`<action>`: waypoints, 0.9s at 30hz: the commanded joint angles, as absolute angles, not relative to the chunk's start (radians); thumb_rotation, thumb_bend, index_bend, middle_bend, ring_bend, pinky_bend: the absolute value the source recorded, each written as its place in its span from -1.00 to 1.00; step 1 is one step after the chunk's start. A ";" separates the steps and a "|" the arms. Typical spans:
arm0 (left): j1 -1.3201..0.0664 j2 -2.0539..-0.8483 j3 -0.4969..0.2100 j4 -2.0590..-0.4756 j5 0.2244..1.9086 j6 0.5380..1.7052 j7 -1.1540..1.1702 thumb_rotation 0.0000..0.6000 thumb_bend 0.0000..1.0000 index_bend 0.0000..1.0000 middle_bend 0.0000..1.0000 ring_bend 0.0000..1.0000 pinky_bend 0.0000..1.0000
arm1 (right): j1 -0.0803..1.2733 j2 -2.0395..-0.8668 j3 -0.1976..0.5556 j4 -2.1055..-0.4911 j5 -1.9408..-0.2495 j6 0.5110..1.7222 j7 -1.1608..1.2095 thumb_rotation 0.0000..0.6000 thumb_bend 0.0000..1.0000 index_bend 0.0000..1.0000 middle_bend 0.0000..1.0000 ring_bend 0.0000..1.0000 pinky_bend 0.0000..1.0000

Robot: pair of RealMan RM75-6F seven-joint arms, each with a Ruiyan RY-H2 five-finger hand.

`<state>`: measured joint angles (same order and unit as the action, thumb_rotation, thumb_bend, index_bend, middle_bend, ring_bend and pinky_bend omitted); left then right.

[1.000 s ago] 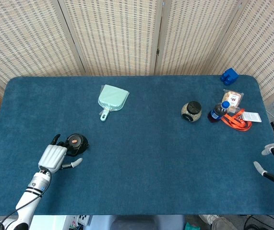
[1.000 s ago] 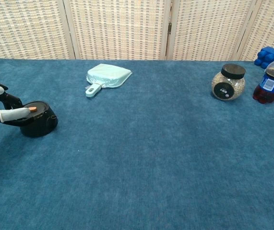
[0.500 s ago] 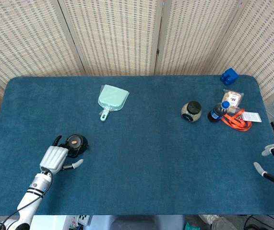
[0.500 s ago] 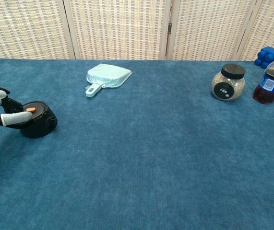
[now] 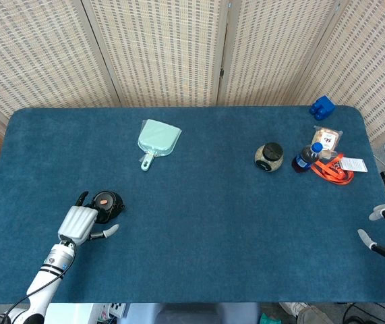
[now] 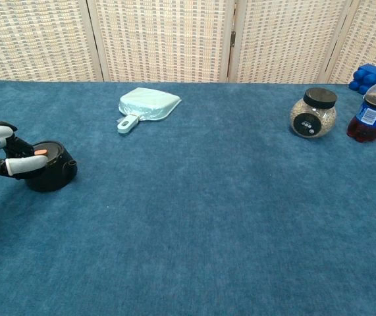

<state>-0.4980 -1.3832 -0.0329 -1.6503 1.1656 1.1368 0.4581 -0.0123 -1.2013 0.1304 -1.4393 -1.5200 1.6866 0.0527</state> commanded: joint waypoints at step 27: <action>-0.491 -1.394 -0.015 -1.680 1.139 1.106 0.512 -1.00 -0.78 0.06 0.04 -0.19 -1.00 | -0.016 -1.208 0.131 -1.424 -1.512 1.682 0.067 1.00 -0.65 0.03 -0.16 -0.37 -0.44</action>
